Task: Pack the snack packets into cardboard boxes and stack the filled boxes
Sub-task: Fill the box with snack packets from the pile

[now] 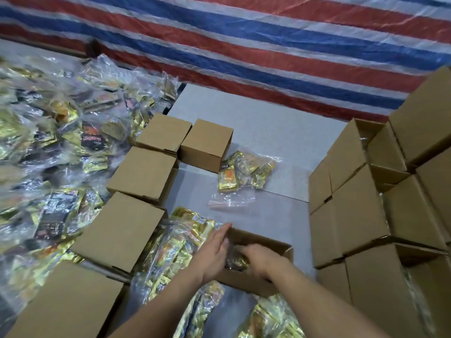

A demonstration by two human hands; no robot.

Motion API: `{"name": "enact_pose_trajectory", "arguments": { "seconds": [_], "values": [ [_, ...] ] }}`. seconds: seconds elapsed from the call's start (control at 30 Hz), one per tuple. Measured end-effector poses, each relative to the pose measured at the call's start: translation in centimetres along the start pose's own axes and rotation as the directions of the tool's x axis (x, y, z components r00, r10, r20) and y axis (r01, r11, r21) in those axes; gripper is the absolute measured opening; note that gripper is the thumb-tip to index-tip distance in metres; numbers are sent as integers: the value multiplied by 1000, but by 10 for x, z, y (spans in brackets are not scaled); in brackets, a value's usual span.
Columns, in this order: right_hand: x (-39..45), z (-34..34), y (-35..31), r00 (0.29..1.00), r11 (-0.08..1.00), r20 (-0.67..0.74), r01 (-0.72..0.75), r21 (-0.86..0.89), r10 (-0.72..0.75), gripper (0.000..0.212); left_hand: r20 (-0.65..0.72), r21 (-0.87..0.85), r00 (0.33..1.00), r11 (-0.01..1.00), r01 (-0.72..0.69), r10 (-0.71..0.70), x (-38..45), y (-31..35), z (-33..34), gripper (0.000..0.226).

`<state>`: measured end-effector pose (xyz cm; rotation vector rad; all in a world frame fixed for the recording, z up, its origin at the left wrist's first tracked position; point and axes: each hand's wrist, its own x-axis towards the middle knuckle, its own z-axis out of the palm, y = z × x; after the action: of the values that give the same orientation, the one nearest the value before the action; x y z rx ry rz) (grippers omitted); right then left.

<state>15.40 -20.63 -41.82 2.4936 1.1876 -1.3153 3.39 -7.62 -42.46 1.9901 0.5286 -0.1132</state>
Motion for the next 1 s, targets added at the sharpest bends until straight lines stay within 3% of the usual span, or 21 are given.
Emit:
{"name": "enact_pose_trajectory", "arguments": {
  "seconds": [0.2,0.33,0.47,0.57,0.67,0.8,0.9,1.0],
  "values": [
    [5,8,11,995,955,68,-87,283,71,71,-23,-1,1000,1000,16,-16,4,-8,7,47],
    [-8,-11,19,993,983,-27,-105,152,111,27,-29,7,999,1000,18,-18,4,-7,11,48],
    [-5,0,10,960,979,235,-179,94,153,46,-32,34,999,999,23,-22,3,-10,15,48],
    [-2,9,2,953,951,242,-235,201,184,52,-46,62,999,998,23,-20,-2,-11,16,49],
    [-6,3,1,955,956,240,-224,190,176,55,-46,49,998,998,37,-35,-4,-10,16,49],
    [-13,-3,17,973,959,60,-228,171,221,50,-39,50,998,998,46,-44,-1,-6,13,49],
    [-24,0,20,976,965,14,-218,147,218,48,-27,63,999,997,40,-38,-4,-6,13,49],
    [-35,-3,15,981,977,-146,-98,190,127,35,-21,67,999,997,41,-40,-7,-2,12,49]
  ]
}}
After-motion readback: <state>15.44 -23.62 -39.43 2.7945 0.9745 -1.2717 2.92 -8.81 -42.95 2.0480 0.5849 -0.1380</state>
